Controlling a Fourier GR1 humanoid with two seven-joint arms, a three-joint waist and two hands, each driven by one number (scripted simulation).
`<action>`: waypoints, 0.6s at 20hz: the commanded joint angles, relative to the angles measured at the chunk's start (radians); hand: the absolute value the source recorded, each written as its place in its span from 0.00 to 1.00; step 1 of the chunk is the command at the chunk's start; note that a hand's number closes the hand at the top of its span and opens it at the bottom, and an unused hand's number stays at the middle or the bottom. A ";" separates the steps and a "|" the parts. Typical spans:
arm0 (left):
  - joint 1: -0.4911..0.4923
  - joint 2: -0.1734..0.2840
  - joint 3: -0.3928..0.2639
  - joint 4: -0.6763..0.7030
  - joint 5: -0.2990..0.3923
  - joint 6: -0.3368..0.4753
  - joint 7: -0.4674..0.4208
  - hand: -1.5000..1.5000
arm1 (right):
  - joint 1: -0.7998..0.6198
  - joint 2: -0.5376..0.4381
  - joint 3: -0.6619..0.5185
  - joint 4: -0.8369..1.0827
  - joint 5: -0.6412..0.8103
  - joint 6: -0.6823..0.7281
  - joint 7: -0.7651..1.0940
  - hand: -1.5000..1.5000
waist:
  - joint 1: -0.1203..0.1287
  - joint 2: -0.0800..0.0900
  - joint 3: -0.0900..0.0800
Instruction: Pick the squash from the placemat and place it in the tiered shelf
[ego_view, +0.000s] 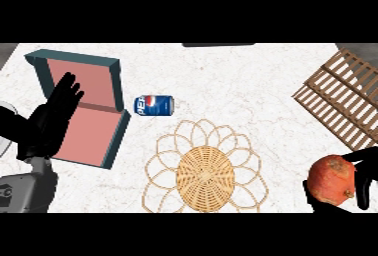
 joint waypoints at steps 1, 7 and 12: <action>-0.001 0.001 0.013 0.012 0.000 0.005 -0.017 0.50 | -0.038 0.016 -0.141 -0.098 -0.297 0.076 -0.003 1.00 | -0.001 0.001 0.000; 0.003 0.009 0.018 0.001 0.006 0.001 0.002 0.50 | -0.128 -0.027 -0.369 0.029 -0.451 0.148 -0.079 1.00 | -0.009 -0.007 0.002; -0.009 -0.007 0.010 -0.001 0.010 0.010 0.019 0.50 | -0.202 -0.185 -0.651 0.215 -0.716 0.233 -0.163 1.00 | -0.005 -0.004 0.000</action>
